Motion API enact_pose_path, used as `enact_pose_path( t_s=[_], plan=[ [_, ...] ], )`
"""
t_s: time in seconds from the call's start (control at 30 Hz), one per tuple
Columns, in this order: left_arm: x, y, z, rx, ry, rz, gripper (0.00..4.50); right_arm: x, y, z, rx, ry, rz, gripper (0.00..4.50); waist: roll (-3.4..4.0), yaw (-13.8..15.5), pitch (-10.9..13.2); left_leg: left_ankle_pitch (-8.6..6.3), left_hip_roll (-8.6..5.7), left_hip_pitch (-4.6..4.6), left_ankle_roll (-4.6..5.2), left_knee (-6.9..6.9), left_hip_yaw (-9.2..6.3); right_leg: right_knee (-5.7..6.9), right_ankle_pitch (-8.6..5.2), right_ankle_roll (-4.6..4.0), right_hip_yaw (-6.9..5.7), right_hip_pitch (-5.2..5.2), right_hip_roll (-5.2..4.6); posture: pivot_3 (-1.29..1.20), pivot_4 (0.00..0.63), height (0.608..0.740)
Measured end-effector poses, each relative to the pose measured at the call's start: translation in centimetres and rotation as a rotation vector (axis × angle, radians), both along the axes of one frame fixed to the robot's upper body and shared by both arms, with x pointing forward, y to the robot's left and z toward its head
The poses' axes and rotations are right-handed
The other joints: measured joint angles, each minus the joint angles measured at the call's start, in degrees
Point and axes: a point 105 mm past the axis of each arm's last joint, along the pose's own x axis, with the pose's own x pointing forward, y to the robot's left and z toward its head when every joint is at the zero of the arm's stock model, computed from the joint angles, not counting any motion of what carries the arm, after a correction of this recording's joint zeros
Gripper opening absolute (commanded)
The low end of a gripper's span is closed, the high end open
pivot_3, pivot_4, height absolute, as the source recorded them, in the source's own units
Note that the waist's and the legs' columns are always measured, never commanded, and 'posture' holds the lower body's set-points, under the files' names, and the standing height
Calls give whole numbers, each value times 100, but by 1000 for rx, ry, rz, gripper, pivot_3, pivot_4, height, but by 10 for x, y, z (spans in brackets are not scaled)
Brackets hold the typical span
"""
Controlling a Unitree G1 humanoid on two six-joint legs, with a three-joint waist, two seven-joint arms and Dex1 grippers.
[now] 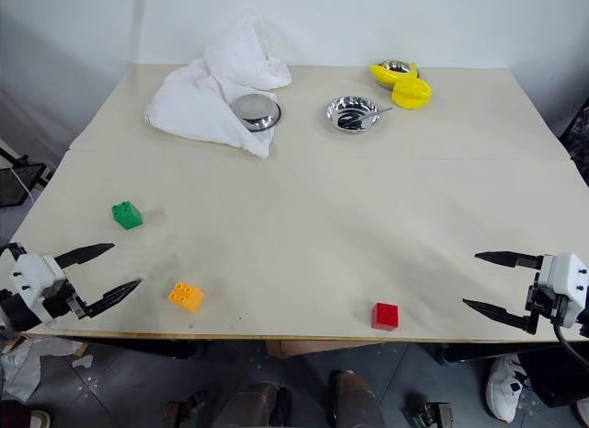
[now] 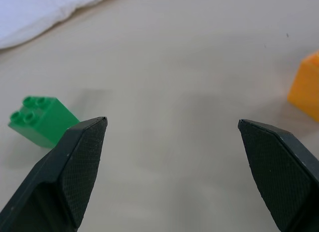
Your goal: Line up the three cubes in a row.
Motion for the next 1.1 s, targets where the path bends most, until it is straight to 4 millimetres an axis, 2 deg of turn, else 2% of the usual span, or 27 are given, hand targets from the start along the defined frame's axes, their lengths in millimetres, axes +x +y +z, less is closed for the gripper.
enact_pose_path(
  t_s=[0.1,0.17,0.23,0.33,0.5,0.63,0.73,0.8,0.87,0.93,1.0,1.07,1.1],
  plan=[
    [1,0,1,-13,6,0,4483,0,-1,-1,-1,3,-6,4500,0,-3,0,0,0,0,0,-1,0,0,0,0,0,-1,0,0,150,740],
    [-1,-8,8,-103,8,-45,4483,-2,-8,0,7,-3,-36,4500,0,-5,0,0,0,-2,0,2,0,0,1,1,-1,-1,0,0,150,740],
    [-4,-23,17,-169,23,-133,4483,-4,-15,3,-1,-17,-63,4500,1,6,0,0,0,-2,1,6,-1,0,1,2,-1,1,-1,0,150,740],
    [-13,-50,29,-234,57,-291,4483,-20,-39,6,-67,34,-134,4500,5,54,-1,-1,0,-3,2,9,-3,-3,1,2,-1,3,-2,0,150,740],
    [-21,-81,30,-214,109,-470,4483,-44,-71,15,-181,139,-223,4500,11,5,-5,1,0,2,-1,10,-2,-2,-2,-4,1,7,-1,0,150,740],
    [-25,-111,35,-172,76,-621,4483,-57,-82,13,-254,216,-243,4500,14,-7,-6,2,0,3,0,21,-1,-2,-4,-8,3,14,-1,0,150,740],
    [-26,-134,42,-179,24,-710,4483,-59,-85,13,-289,246,-241,4500,16,-16,-8,2,0,2,0,31,1,0,-4,-8,4,15,-1,0,150,740],
    [-25,-144,42,-198,12,-746,4483,-58,-84,14,-295,249,-235,4500,16,-23,-8,2,0,2,0,35,1,7,-4,-8,4,14,-1,0,150,740],
    [-25,-145,41,-203,14,-747,4483,-56,-82,14,-297,253,-224,4500,16,-22,-8,2,1,3,-1,35,0,12,-4,-8,3,13,0,0,150,740],
    [-24,-143,39,-204,23,-737,4483,-47,-71,16,-292,255,-179,4500,21,-25,-10,2,0,2,-1,42,1,14,-4,-8,4,12,0,0,150,740],
    [-24,-142,35,-198,32,-731,4483,-37,-42,17,-314,329,-69,4500,31,-27,-11,1,1,-2,-2,55,-1,25,-4,-9,5,10,0,0,150,740],
    [-24,-142,33,-197,38,-729,4483,-39,-12,14,-441,546,11,4500,86,11,-8,-1,1,-13,2,67,-1,26,-5,-10,8,4,-1,0,150,740],
    [-23,-142,33,-197,37,-729,4483,-36,5,16,-459,561,46,4500,83,33,-8,-1,3,-12,1,67,-8,28,-7,-14,3,5,-1,0,150,740]
  ],
)
